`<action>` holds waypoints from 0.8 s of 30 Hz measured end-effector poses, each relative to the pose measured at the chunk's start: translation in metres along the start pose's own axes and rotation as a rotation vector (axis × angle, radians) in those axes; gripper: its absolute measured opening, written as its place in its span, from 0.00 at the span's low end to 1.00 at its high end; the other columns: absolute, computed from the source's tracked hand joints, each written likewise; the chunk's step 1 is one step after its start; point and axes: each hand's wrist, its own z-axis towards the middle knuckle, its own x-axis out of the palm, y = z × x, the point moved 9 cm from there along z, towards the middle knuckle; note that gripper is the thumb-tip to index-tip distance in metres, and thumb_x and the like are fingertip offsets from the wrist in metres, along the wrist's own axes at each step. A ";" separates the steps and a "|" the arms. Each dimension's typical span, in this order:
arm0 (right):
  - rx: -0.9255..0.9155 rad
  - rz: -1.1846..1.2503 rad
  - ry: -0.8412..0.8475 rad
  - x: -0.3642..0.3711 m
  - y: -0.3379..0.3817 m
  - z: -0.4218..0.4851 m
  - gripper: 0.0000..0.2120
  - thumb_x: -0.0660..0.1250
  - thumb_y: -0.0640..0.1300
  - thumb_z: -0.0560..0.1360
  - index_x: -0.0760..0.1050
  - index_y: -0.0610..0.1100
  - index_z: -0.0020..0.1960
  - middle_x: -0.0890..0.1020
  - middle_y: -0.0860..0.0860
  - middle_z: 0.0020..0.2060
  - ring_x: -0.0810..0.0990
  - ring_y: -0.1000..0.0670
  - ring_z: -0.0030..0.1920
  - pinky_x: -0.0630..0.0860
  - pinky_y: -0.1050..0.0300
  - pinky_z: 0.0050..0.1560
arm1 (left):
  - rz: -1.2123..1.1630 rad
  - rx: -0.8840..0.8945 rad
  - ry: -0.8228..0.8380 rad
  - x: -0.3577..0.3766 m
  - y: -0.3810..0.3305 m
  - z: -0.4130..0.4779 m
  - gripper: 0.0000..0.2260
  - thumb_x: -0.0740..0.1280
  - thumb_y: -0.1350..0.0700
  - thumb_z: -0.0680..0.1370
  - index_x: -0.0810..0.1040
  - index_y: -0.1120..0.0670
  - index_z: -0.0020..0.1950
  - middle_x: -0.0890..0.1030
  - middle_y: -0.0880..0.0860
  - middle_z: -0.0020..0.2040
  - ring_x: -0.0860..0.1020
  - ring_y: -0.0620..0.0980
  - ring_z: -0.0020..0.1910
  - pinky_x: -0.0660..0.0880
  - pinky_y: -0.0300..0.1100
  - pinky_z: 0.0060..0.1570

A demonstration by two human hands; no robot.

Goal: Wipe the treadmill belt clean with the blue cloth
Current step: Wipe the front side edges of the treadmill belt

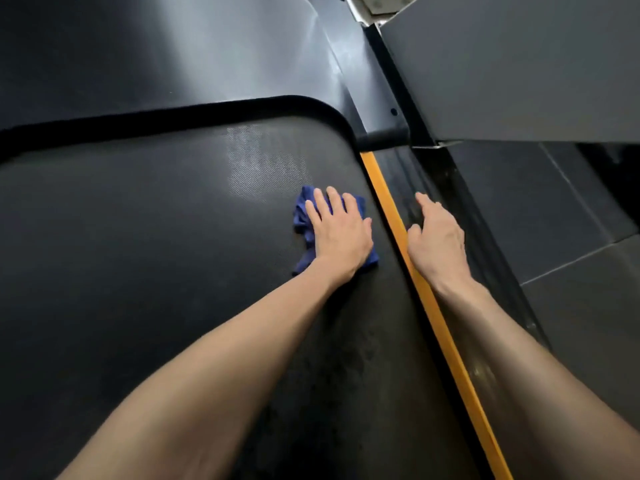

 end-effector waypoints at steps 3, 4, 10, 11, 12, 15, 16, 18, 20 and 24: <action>0.064 -0.174 0.099 0.012 -0.027 -0.013 0.26 0.56 0.37 0.79 0.56 0.41 0.76 0.58 0.45 0.75 0.56 0.46 0.75 0.53 0.50 0.74 | 0.021 0.034 -0.102 0.008 -0.002 -0.002 0.30 0.58 0.45 0.77 0.60 0.60 0.74 0.58 0.62 0.75 0.55 0.65 0.73 0.52 0.60 0.72; 0.056 -0.177 0.126 0.017 -0.031 -0.018 0.26 0.55 0.39 0.80 0.55 0.42 0.76 0.56 0.46 0.76 0.54 0.47 0.76 0.52 0.50 0.74 | 0.056 0.092 -0.163 0.004 0.001 -0.001 0.30 0.56 0.44 0.77 0.60 0.60 0.74 0.59 0.62 0.75 0.57 0.65 0.73 0.54 0.59 0.72; -0.013 -0.057 0.207 0.027 -0.038 -0.023 0.25 0.52 0.41 0.82 0.50 0.44 0.77 0.49 0.49 0.77 0.46 0.49 0.76 0.45 0.53 0.74 | 0.187 0.158 -0.248 -0.001 0.024 -0.019 0.35 0.48 0.38 0.76 0.58 0.62 0.75 0.57 0.69 0.73 0.56 0.69 0.72 0.52 0.63 0.71; -0.006 -0.054 0.219 0.028 -0.039 -0.022 0.25 0.52 0.41 0.82 0.50 0.45 0.77 0.49 0.49 0.77 0.46 0.49 0.76 0.45 0.53 0.74 | 0.173 0.159 -0.224 0.006 0.019 -0.027 0.34 0.48 0.39 0.76 0.59 0.62 0.74 0.58 0.69 0.73 0.57 0.68 0.72 0.53 0.62 0.70; 0.002 -0.051 0.231 0.028 -0.039 -0.022 0.25 0.52 0.41 0.82 0.50 0.45 0.77 0.49 0.49 0.77 0.46 0.49 0.76 0.45 0.52 0.74 | 0.156 0.163 -0.209 0.011 0.015 -0.031 0.32 0.49 0.41 0.77 0.60 0.61 0.74 0.59 0.68 0.73 0.58 0.68 0.72 0.54 0.62 0.70; 0.000 -0.082 0.267 0.026 -0.039 -0.021 0.25 0.52 0.41 0.82 0.48 0.45 0.77 0.48 0.49 0.77 0.45 0.49 0.76 0.46 0.52 0.75 | 0.134 0.276 -0.151 0.013 0.015 -0.019 0.25 0.51 0.50 0.78 0.67 0.61 0.71 0.65 0.65 0.71 0.64 0.68 0.69 0.61 0.61 0.68; -0.005 -0.108 0.284 0.025 -0.039 -0.021 0.26 0.52 0.42 0.82 0.47 0.45 0.77 0.47 0.49 0.77 0.45 0.49 0.76 0.47 0.52 0.75 | 0.146 0.333 -0.147 0.014 0.016 -0.015 0.24 0.52 0.52 0.77 0.68 0.61 0.70 0.67 0.64 0.70 0.66 0.67 0.68 0.62 0.61 0.67; -0.012 -0.143 0.332 0.025 -0.039 -0.021 0.26 0.52 0.42 0.83 0.46 0.45 0.77 0.45 0.49 0.77 0.44 0.48 0.76 0.47 0.52 0.75 | 0.117 0.396 -0.166 0.009 0.022 -0.010 0.23 0.52 0.55 0.77 0.69 0.62 0.69 0.68 0.63 0.70 0.67 0.66 0.68 0.62 0.59 0.67; -0.011 -0.145 0.372 0.026 -0.037 -0.022 0.27 0.52 0.41 0.82 0.45 0.46 0.78 0.45 0.49 0.77 0.43 0.48 0.76 0.47 0.52 0.75 | 0.036 0.385 -0.185 0.003 0.025 -0.010 0.22 0.54 0.56 0.77 0.69 0.61 0.69 0.68 0.62 0.70 0.65 0.66 0.69 0.60 0.58 0.69; -0.018 -0.099 0.372 0.025 -0.039 -0.023 0.27 0.53 0.41 0.82 0.46 0.46 0.78 0.45 0.49 0.77 0.43 0.48 0.76 0.45 0.52 0.75 | 0.024 0.806 -0.223 0.014 -0.030 -0.053 0.17 0.56 0.53 0.75 0.70 0.57 0.62 0.73 0.62 0.62 0.69 0.62 0.61 0.60 0.53 0.61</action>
